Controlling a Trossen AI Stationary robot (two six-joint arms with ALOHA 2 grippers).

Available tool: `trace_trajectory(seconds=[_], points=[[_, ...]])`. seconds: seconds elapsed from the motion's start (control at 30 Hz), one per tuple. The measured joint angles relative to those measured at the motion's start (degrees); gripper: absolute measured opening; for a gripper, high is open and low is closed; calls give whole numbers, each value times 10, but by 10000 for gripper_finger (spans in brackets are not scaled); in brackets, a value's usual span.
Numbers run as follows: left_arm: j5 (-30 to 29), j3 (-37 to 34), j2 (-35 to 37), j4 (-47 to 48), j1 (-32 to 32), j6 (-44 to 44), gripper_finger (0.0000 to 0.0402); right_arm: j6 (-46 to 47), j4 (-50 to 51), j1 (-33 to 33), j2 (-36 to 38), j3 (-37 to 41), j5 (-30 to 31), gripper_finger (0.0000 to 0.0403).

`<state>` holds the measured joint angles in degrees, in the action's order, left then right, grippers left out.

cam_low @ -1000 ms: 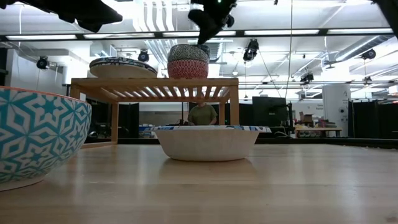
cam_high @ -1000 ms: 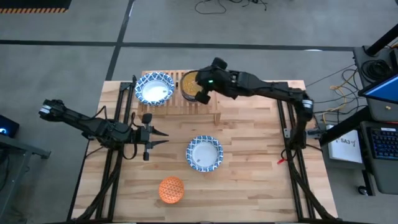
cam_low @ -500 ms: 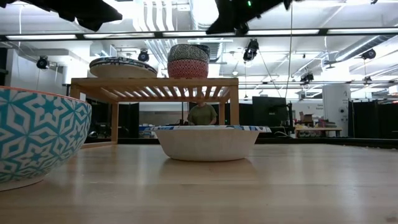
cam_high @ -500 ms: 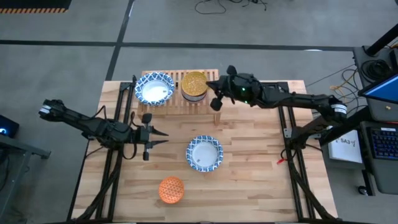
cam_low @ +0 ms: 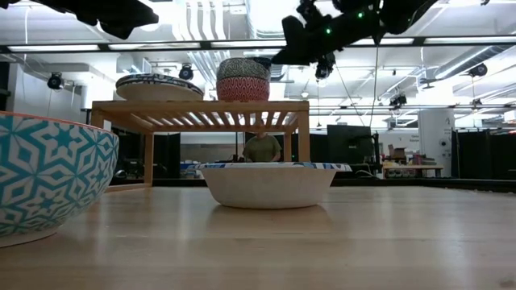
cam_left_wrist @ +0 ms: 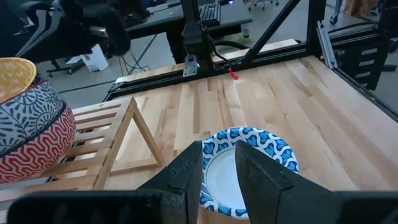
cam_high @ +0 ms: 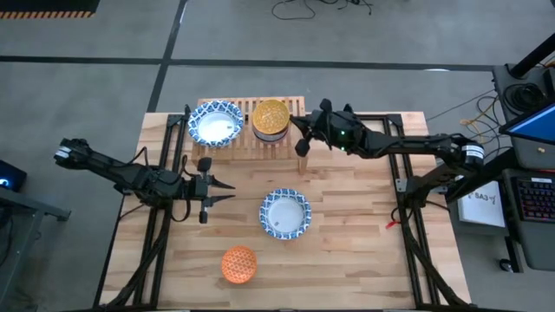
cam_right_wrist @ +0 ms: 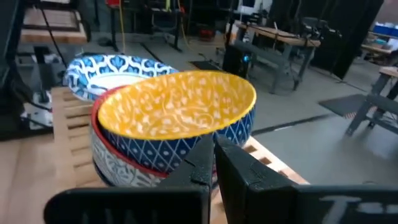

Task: Place and stack bowls onto a shelf
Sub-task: Stack the yellow pattern bowl on top of the red pattern bowl on the shelf

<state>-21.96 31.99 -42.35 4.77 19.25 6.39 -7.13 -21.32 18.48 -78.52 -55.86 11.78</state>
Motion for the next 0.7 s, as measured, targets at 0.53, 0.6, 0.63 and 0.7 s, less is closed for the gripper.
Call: trace_trajectory(seconds=[0.53, 0.6, 0.63, 0.7], points=[[0, 0, -5, -103, 0, -20, 79, -12, 0, -34, 40, 11, 35, 8], [0, -2, -17, -146, 0, -19, 79, -19, 0, -38, 56, 24, 22, 9], [0, -2, -27, -170, 0, -12, 78, -23, 0, -38, 63, 30, 12, 8], [0, -2, -50, -225, -5, 19, 74, -25, 7, -37, 72, 41, -4, 9]])
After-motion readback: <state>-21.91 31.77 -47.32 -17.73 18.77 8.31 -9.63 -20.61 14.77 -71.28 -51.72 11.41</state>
